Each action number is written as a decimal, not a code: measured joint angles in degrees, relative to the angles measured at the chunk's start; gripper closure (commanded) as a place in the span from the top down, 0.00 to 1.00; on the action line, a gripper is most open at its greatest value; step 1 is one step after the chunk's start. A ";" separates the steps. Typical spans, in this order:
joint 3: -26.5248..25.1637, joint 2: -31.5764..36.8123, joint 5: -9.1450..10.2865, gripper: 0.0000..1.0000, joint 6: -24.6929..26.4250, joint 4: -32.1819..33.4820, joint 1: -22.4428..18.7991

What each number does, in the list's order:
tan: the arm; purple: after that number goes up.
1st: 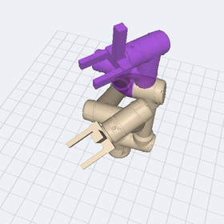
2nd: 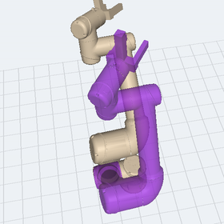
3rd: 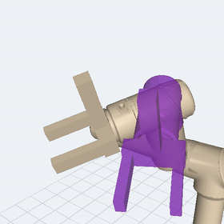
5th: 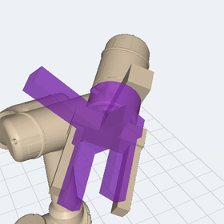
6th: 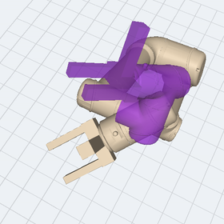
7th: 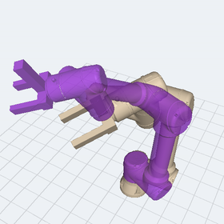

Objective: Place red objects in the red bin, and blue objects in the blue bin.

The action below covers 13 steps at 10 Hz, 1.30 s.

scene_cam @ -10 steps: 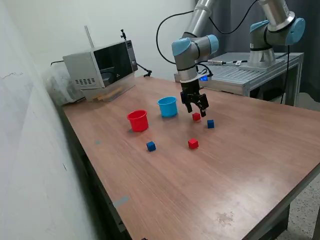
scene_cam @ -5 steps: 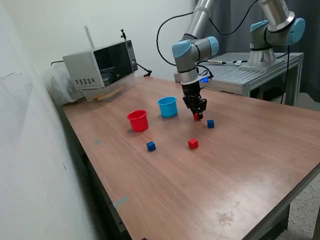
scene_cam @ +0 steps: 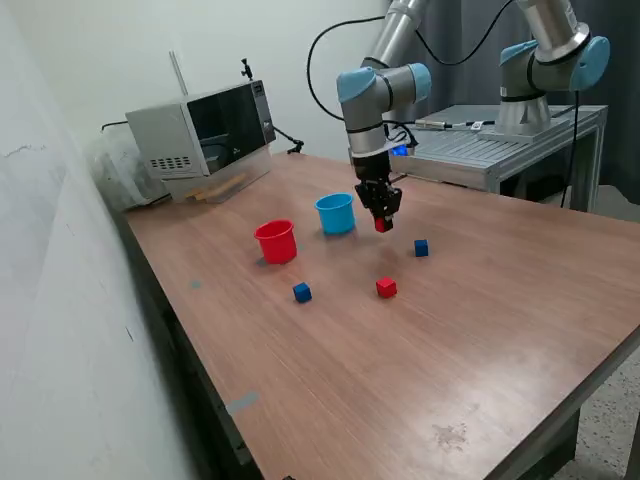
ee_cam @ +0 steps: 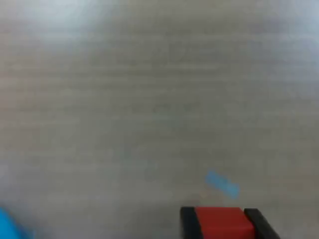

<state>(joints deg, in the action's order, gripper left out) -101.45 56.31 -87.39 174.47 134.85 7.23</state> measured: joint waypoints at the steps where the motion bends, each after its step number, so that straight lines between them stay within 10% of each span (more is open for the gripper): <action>1: 1.03 1.15 -0.12 0.00 -0.07 -0.81 0.03; 13: 33.47 -6.23 -2.34 0.00 -1.52 -15.46 2.61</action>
<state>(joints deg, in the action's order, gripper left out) -67.98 50.07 -89.73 172.95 119.39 9.84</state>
